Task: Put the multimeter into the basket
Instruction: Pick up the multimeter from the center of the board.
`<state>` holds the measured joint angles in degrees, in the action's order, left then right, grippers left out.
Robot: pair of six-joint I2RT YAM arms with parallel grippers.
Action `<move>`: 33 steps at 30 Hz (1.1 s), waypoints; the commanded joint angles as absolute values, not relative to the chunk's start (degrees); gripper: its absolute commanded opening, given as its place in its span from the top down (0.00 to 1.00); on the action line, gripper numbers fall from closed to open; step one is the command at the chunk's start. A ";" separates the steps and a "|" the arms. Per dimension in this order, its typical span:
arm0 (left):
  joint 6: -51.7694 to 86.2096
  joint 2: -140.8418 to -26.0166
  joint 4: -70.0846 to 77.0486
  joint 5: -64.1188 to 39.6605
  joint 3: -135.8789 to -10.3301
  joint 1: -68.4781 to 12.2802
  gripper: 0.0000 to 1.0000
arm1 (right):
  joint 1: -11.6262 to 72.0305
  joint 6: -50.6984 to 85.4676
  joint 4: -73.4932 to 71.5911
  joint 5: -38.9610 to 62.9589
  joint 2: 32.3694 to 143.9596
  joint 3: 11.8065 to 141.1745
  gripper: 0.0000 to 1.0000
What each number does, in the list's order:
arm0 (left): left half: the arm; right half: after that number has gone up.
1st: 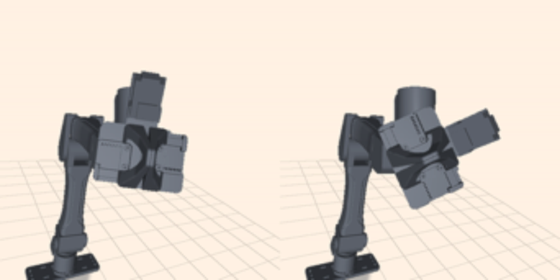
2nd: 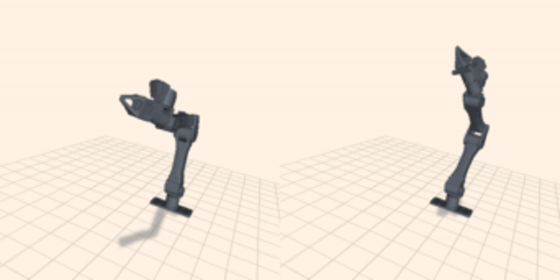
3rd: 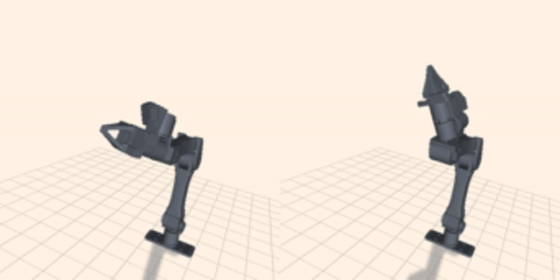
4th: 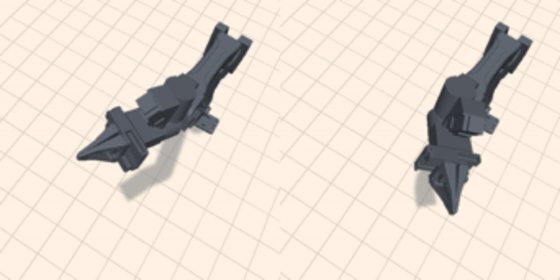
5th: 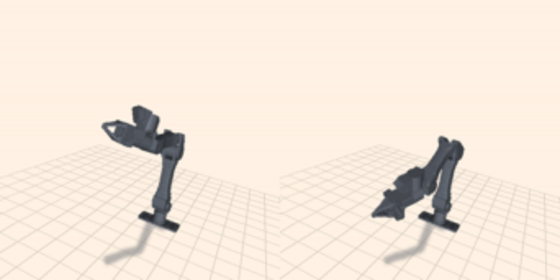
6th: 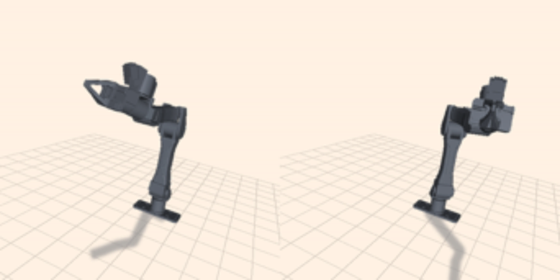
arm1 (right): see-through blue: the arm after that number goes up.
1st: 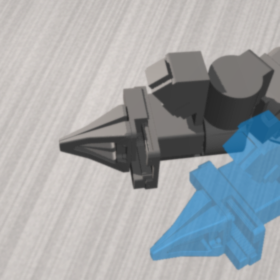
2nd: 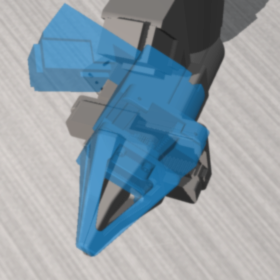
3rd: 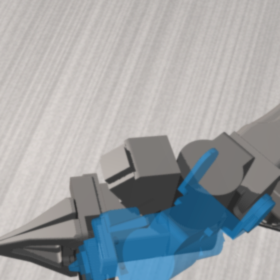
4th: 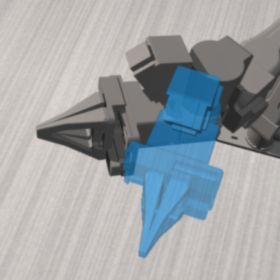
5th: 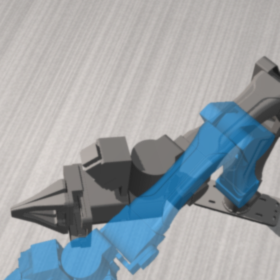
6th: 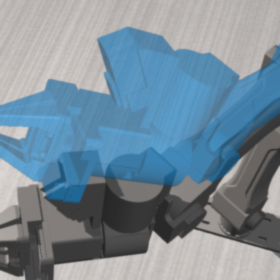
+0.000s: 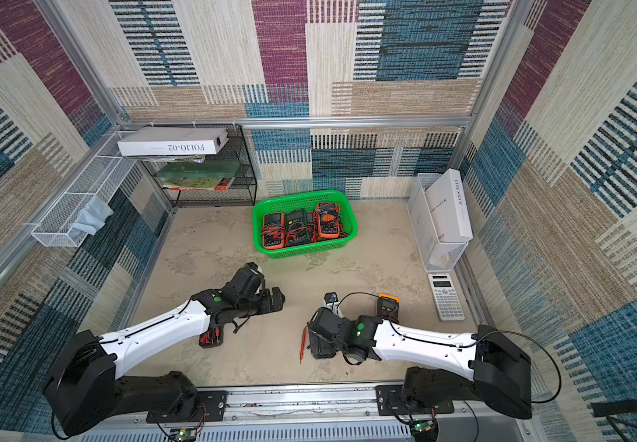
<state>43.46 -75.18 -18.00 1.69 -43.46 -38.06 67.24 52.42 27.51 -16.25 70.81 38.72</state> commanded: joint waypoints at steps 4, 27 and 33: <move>43.60 -74.63 -16.53 2.02 -43.28 -38.06 0.00 | 68.81 56.34 26.57 -16.74 73.38 38.20 0.00; 42.73 -73.73 -17.75 3.60 -44.37 -38.05 0.00 | 68.85 53.90 21.43 -15.38 81.23 38.67 0.11; 42.45 -73.74 -18.09 3.65 -44.89 -38.05 0.00 | 68.75 53.88 20.51 -15.10 81.81 38.33 0.23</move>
